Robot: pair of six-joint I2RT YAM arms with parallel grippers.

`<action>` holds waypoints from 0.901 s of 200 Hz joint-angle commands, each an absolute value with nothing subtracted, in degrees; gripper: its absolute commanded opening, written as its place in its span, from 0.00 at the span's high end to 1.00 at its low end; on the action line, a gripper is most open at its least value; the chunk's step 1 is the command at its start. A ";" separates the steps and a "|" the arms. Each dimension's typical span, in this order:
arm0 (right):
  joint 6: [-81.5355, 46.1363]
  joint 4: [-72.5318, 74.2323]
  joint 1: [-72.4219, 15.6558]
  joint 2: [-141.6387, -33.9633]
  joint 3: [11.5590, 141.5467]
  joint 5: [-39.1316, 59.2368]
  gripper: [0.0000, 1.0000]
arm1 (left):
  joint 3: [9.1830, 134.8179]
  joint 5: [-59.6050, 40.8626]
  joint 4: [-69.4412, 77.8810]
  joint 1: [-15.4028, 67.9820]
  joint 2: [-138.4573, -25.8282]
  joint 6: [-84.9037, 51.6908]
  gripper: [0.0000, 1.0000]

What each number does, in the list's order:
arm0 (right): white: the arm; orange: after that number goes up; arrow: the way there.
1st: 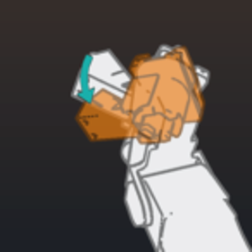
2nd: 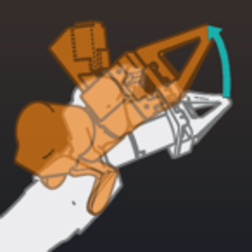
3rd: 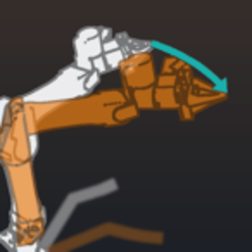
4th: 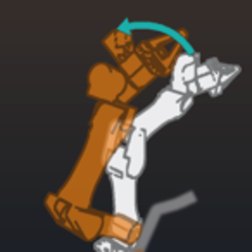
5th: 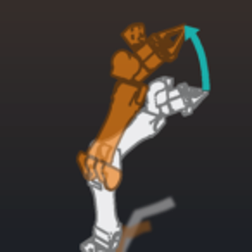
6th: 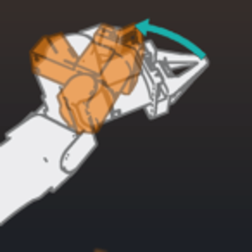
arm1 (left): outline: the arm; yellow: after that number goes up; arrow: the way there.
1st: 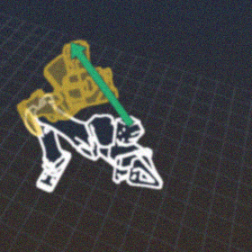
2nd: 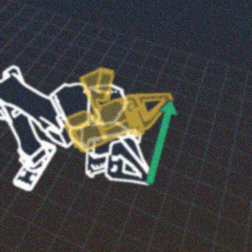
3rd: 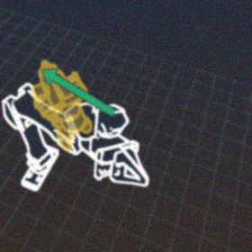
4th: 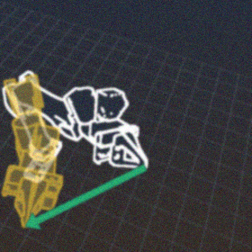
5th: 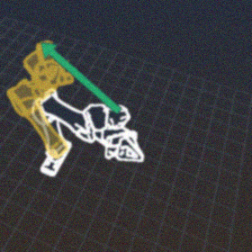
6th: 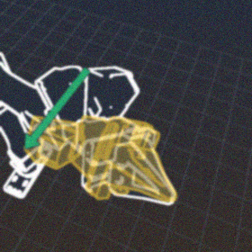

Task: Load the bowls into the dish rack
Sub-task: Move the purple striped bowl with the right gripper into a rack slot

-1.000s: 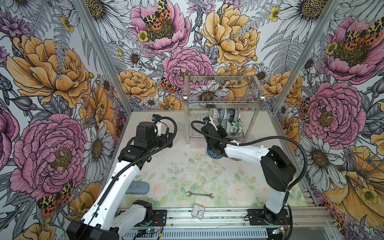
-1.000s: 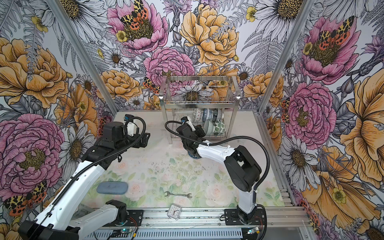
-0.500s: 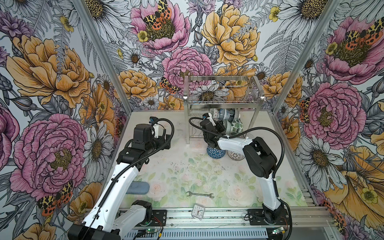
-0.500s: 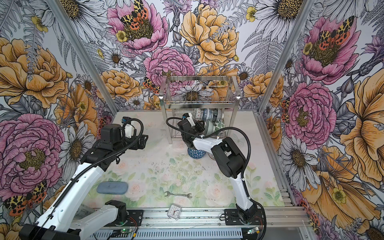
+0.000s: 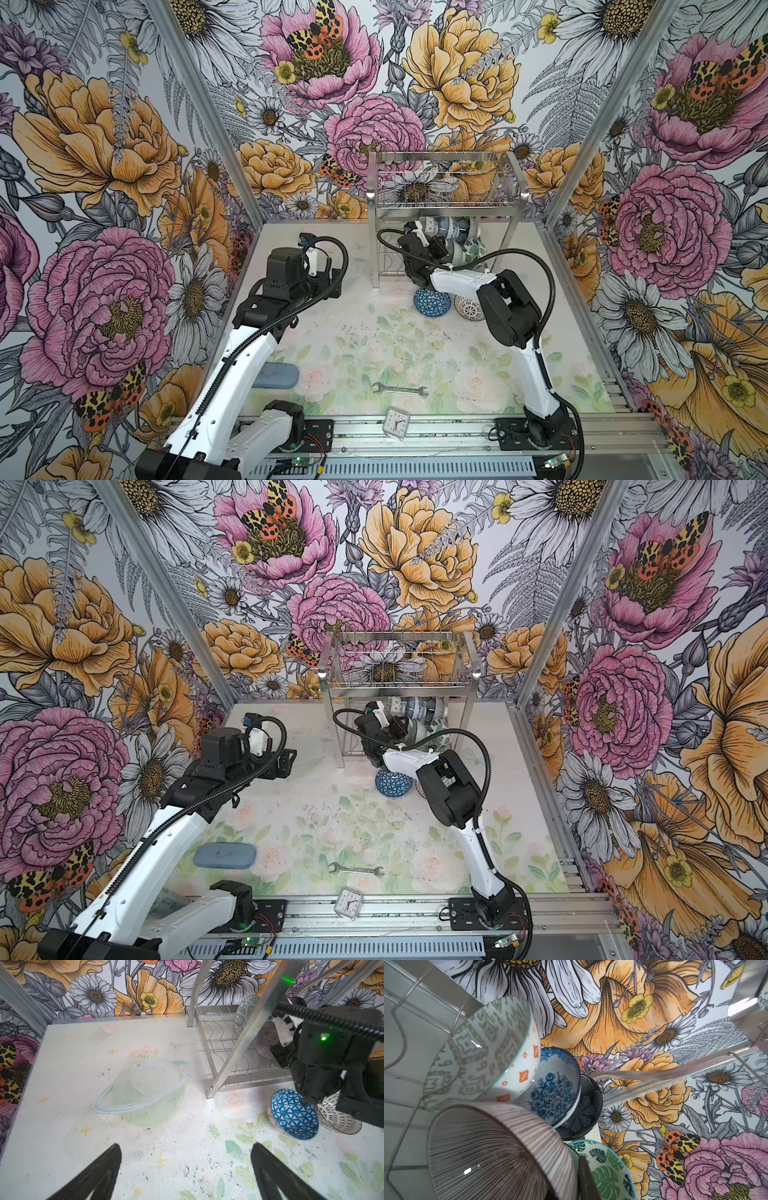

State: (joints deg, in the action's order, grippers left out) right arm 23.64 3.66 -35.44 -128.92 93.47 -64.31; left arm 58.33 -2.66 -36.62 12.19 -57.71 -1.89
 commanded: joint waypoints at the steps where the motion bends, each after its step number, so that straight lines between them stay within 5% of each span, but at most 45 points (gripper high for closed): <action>1: 21.70 3.48 -35.90 -130.36 95.57 -63.72 1.00 | 57.77 -3.87 -35.03 11.72 -56.60 -0.92 0.01; 100: 19.54 1.53 -37.57 -130.91 93.96 -62.25 1.00 | 57.55 -3.76 -35.15 11.74 -56.34 -0.79 0.01; 180: 15.29 -1.19 -37.88 -126.35 92.30 -59.52 0.71 | 57.53 -3.65 -35.12 11.69 -56.34 -0.70 0.01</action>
